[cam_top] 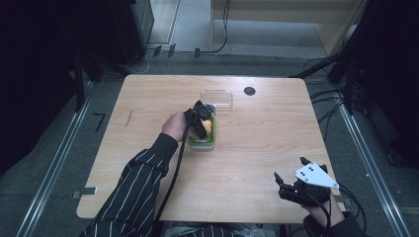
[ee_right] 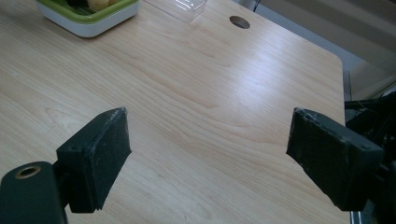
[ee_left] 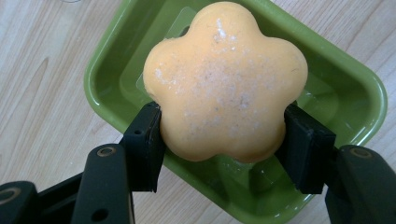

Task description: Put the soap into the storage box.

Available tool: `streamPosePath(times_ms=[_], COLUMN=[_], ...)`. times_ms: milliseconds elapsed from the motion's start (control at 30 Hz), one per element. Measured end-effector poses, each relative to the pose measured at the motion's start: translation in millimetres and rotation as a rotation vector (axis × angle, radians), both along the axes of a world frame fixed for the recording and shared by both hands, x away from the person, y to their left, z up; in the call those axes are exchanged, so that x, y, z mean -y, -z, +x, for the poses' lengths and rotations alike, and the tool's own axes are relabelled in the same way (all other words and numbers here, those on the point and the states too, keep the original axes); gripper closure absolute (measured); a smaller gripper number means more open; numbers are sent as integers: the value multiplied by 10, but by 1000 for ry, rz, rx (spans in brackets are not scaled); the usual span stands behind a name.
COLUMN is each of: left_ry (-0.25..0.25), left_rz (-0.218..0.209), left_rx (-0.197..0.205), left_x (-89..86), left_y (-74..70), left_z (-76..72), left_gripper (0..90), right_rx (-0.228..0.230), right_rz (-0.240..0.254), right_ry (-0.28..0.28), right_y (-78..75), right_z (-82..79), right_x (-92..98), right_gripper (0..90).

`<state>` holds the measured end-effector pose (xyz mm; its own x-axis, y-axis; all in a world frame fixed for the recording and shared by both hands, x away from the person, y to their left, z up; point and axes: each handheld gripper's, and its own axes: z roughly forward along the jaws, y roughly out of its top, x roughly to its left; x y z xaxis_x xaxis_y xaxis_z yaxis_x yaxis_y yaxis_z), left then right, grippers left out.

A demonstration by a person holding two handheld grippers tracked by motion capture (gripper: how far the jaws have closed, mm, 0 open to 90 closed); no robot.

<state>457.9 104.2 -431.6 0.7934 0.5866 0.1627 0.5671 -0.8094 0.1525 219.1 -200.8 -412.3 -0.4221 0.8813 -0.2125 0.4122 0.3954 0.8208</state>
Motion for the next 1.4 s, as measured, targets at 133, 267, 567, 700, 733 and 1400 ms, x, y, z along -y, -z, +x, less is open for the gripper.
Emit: streamPosePath(times_ms=[133, 267, 567, 700, 733, 1400], left_ry=[5, 6, 2, 1, 1, -37], left_rz=[14, 18, 19, 20, 20, 0], left_rx=[-5, -5, -14, -6, -6, -23], left_x=[15, 25, 29, 33, 33, -9], left_y=[30, 54, 86, 57, 57, -157], left_z=[-2, -6, -5, -9, -9, -180], left_gripper=[393, 392, 388, 346, 328, 44], right_rx=[0, 1, 1, 1, 1, 4], right_rz=[0, 1, 1, 0, 0, 0], right_ry=[0, 0, 1, 1, 1, -1], right_y=[1, 0, 0, 0, 0, -3], right_z=[0, 0, -1, -1, -1, 0], right_x=[1, 1, 0, 0, 0, -4], right_gripper=[137, 137, 137, 137, 137, 137])
